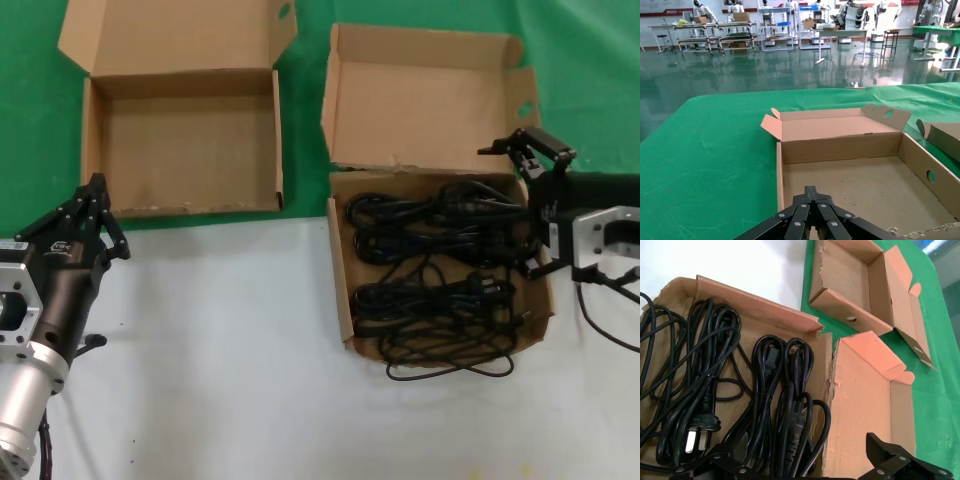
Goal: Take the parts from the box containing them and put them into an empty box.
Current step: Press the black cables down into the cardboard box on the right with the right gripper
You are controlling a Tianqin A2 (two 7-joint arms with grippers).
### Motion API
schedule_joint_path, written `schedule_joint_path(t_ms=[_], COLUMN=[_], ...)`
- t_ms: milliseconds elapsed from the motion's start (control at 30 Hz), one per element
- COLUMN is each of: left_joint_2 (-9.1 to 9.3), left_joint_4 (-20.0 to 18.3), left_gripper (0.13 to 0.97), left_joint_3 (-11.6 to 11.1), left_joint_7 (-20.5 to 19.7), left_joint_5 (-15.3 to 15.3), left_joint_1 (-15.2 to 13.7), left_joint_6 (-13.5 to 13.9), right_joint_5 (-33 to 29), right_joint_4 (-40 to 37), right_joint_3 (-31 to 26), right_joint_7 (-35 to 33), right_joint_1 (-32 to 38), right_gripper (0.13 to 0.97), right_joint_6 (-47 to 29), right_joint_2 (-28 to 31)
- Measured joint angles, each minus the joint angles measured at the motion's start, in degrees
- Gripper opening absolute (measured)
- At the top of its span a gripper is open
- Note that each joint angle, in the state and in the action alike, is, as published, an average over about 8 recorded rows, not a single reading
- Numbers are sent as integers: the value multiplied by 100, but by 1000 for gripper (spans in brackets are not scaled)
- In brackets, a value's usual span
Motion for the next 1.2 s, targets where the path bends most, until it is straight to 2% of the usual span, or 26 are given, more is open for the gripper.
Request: schedule_joint_path(t_ms=[200, 333, 600, 633, 900, 933, 1200], left_joint_2=[0, 0, 0, 0, 0, 0, 0], left_joint_4=[0, 0, 0, 0, 0, 0, 0], left_gripper=[145, 145, 145, 145, 145, 145, 145], left_joint_3=[0, 0, 0, 0, 0, 0, 0], left_joint_7=[0, 0, 0, 0, 0, 0, 0], left_joint_5=[0, 0, 0, 0, 0, 0, 0], left_joint_1=[0, 0, 0, 0, 0, 0, 0], left_joint_6=[0, 0, 0, 0, 0, 0, 0], right_joint_5=[-54, -100, -204, -215, -275, -280, -324], right_joint_4=[-79, -96, -159, -168, -209, -207, -114], right_joint_3=[50, 89, 144, 148, 177, 181, 234], right_joint_7=[58, 114, 160, 162, 149, 146, 169], right_joint_1=[38, 41, 49, 50, 51, 49, 29], right_gripper=[803, 803, 624, 624, 412, 412, 260], right_joint_6=[-101, -138, -142, -139, -116, -115, -125], right_joint_2=[-125, -182, -291, -306, -400, -406, -409])
